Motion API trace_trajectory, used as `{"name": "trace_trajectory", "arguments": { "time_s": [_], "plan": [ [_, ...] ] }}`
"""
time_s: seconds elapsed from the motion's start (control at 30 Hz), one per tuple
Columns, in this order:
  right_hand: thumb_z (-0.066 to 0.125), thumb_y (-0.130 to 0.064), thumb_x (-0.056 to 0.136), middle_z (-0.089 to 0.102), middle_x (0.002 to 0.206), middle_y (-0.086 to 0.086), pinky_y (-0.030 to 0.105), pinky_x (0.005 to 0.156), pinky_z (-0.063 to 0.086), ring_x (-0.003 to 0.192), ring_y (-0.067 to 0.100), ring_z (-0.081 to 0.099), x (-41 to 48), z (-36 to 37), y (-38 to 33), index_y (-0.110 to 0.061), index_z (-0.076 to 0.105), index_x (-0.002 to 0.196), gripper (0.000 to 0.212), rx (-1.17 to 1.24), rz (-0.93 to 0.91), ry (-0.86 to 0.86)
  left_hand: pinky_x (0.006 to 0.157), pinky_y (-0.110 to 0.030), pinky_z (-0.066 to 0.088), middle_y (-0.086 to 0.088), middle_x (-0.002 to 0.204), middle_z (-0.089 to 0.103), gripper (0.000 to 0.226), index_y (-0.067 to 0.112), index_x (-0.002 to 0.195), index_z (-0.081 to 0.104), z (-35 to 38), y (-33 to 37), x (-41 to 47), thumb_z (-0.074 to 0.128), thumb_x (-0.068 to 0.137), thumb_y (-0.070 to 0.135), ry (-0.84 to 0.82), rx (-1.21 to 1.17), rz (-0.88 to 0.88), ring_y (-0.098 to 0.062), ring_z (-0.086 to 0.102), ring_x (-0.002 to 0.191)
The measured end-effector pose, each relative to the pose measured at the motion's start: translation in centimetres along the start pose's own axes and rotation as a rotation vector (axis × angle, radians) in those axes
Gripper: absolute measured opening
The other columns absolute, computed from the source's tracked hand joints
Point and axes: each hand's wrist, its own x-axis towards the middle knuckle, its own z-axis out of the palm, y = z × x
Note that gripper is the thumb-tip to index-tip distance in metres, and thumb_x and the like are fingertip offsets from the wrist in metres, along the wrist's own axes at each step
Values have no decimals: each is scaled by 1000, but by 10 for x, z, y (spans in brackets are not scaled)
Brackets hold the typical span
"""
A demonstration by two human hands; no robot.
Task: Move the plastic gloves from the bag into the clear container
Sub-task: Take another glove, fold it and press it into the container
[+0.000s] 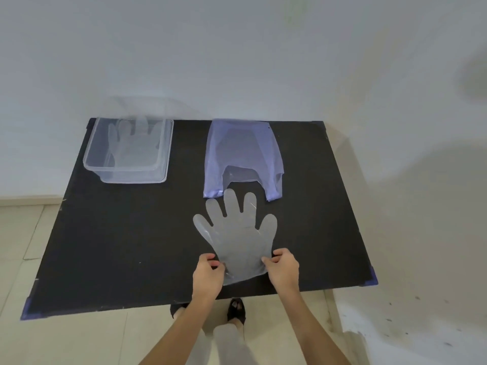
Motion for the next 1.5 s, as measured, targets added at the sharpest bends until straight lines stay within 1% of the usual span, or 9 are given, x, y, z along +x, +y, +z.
{"name": "trace_trajectory", "arguments": {
  "time_s": [0.17,0.33,0.5,0.67,0.8,1.0,1.17,1.33,1.5],
  "plan": [
    [71,-23,85,61,87,-1,22,66,44,78,13,60,4,4,4,-13,62,94,16,67,-3,23,87,-35,49,-1,90,60,39,8,125,48,17,3,0,62,89,14,58,-86,-73,-19,58,89],
    [72,-20,83,68,81,2,18,57,41,70,8,59,8,1,11,-11,69,83,10,134,13,-4,90,-40,52,-8,99,65,24,7,110,60,24,7,3,65,88,16,101,-117,-93,-21,59,89],
    [73,-8,76,71,79,6,26,67,56,76,17,68,8,-6,8,-10,69,82,8,345,112,-75,84,-39,53,-11,96,66,12,8,97,62,28,10,3,63,89,17,115,-161,-93,-22,60,85],
    [70,7,78,73,90,18,39,82,61,80,25,75,3,-6,-7,-2,66,94,18,714,278,-227,82,-36,53,-11,100,61,17,14,100,48,29,16,-4,59,91,23,78,-221,-71,-24,61,90],
    [68,9,79,74,89,18,39,82,60,78,25,75,-2,-11,-28,-2,65,98,22,808,283,-260,92,-47,53,-1,118,53,43,31,129,39,23,31,-10,58,91,37,-31,-449,-122,-28,58,110],
    [68,8,80,74,93,19,39,86,59,83,25,76,-13,-23,-55,0,65,108,30,888,215,-326,85,-48,57,-10,134,43,50,28,133,46,0,56,-11,63,88,12,-124,-721,-341,-31,48,113],
    [74,5,76,74,95,17,40,83,60,82,24,76,-21,-27,-75,-5,65,108,34,794,119,-338,97,-49,50,-20,131,49,42,9,125,54,-20,69,-12,52,87,-10,-281,-895,-341,-37,56,117],
    [72,8,76,67,106,15,41,80,61,89,25,71,-23,-24,-97,-9,63,107,36,629,28,-279,98,-45,50,-18,119,61,42,4,118,61,-44,81,-2,56,81,-15,-142,-730,-289,-31,65,103],
    [75,-1,74,57,108,9,32,74,51,85,19,56,-27,-9,-140,-18,52,113,48,433,-3,-186,72,-32,52,-16,116,62,39,6,123,58,-93,98,8,57,86,-8,-87,-673,-238,-29,64,104]
  ]
}}
